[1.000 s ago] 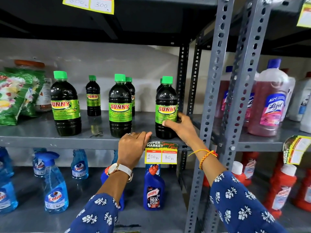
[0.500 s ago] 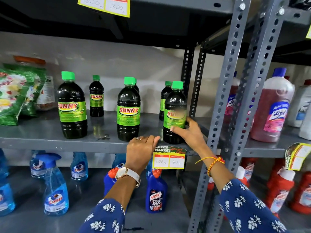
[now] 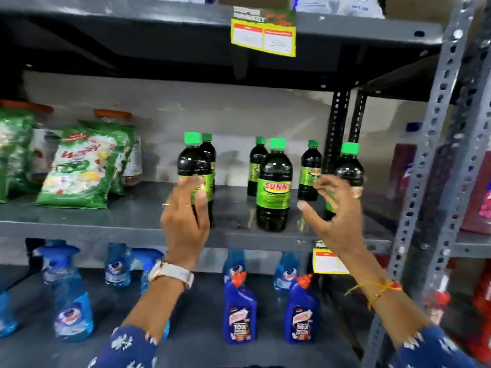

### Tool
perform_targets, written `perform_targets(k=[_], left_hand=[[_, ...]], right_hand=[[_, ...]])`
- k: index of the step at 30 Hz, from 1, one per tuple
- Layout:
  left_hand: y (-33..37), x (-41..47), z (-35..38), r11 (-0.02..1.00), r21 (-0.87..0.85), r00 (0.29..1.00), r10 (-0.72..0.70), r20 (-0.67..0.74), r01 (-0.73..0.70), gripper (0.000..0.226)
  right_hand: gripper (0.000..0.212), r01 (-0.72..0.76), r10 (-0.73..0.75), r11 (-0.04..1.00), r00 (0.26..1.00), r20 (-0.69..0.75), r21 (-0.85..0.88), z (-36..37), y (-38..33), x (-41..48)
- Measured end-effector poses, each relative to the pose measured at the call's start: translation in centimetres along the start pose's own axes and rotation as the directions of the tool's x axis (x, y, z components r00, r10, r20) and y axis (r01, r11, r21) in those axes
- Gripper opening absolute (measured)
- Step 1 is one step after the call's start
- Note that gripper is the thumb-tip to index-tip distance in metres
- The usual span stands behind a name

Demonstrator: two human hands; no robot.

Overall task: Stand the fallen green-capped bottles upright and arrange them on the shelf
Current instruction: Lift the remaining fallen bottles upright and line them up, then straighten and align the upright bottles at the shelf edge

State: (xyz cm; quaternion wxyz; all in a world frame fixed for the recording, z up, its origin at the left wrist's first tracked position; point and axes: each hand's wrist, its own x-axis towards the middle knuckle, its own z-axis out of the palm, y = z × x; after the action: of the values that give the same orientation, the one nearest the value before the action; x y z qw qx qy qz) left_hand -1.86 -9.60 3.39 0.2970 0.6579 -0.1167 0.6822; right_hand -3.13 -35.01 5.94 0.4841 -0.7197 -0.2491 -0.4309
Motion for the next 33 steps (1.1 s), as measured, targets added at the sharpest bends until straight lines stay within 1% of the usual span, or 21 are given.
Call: perform_targets(k=[1, 2, 3, 4, 5, 6, 8, 9, 10, 12, 14, 19, 25, 30, 33], left_hand=[[-1.3, 0.6, -0.4, 0.999, 0.036, 0.999, -0.042, 0.028, 0.041, 0.047], [-2.2, 1.0, -0.6, 0.993, 0.052, 0.989, -0.113, 0.093, 0.109, 0.056], [-2.8, 1.2, -0.9, 0.977, 0.064, 0.958, -0.213, 0.192, 0.205, 0.071], [-3.3, 1.2, -1.0, 0.947, 0.089, 0.898, -0.321, 0.302, 0.308, 0.086], [-3.5, 1.1, -1.1, 0.918, 0.131, 0.833, -0.395, 0.388, 0.374, 0.096], [-3.7, 1.0, -1.1, 0.902, 0.182, 0.783, -0.431, 0.448, 0.392, 0.098], [-4.1, 0.5, -1.0, 0.874, 0.313, 0.696, -0.485, 0.529, 0.372, 0.088], [-4.2, 0.3, -1.0, 0.857, 0.387, 0.666, -0.510, 0.544, 0.340, 0.083], [-4.3, 0.1, -1.0, 0.843, 0.443, 0.656, -0.523, 0.544, 0.305, 0.080], [-4.4, -0.4, -1.0, 0.839, 0.465, 0.687, -0.516, 0.512, 0.284, 0.076], [-4.3, -0.5, -1.1, 0.844, 0.440, 0.713, -0.509, 0.481, 0.305, 0.075], [-4.4, -0.7, -1.2, 0.852, 0.419, 0.731, -0.498, 0.467, 0.313, 0.074], [-4.3, -0.8, -0.8, 0.850, 0.441, 0.750, -0.486, 0.449, 0.286, 0.078], [-4.2, -0.9, -0.8, 0.852, 0.428, 0.754, -0.488, 0.440, 0.302, 0.078], [-4.2, -1.0, -0.8, 0.848, 0.440, 0.751, -0.490, 0.443, 0.295, 0.077]], right_hand=[[0.051, -0.068, 0.066, 0.997, 0.996, 0.065, 0.025, 1.7, -0.3, 0.4], [0.055, -0.147, 0.143, 0.989, 0.983, 0.112, 0.030, 3.0, -0.5, 0.9], [0.062, -0.219, 0.213, 0.975, 0.969, 0.128, 0.036, 4.3, -0.5, 1.3], [0.069, -0.282, 0.275, 0.959, 0.953, 0.125, 0.040, 5.2, -0.4, 1.6], [0.068, -0.324, 0.318, 0.945, 0.942, 0.105, 0.044, 5.9, -0.5, 1.9], [0.066, -0.360, 0.356, 0.932, 0.931, 0.085, 0.037, 6.3, -0.7, 1.9], [0.062, -0.426, 0.424, 0.905, 0.899, 0.110, -0.004, 6.6, -0.8, 1.7], [0.057, -0.442, 0.443, 0.896, 0.883, 0.157, -0.049, 6.8, -0.8, 1.5], [0.054, -0.441, 0.454, 0.891, 0.867, 0.206, -0.108, 6.8, -0.8, 1.0], [0.053, -0.425, 0.466, 0.881, 0.853, 0.233, -0.208, 6.7, -0.5, 0.4], [0.055, -0.418, 0.469, 0.876, 0.855, 0.220, -0.242, 6.5, -0.5, 0.5], [0.050, -0.403, 0.459, 0.879, 0.860, 0.223, -0.255, 6.5, -0.7, 0.4], [0.058, -0.413, 0.471, 0.870, 0.857, 0.208, -0.270, 6.6, -0.2, 0.4], [0.066, -0.416, 0.478, 0.865, 0.853, 0.208, -0.281, 6.6, -0.1, 0.4], [0.066, -0.408, 0.470, 0.870, 0.858, 0.210, -0.278, 6.6, 0.1, 0.4]])
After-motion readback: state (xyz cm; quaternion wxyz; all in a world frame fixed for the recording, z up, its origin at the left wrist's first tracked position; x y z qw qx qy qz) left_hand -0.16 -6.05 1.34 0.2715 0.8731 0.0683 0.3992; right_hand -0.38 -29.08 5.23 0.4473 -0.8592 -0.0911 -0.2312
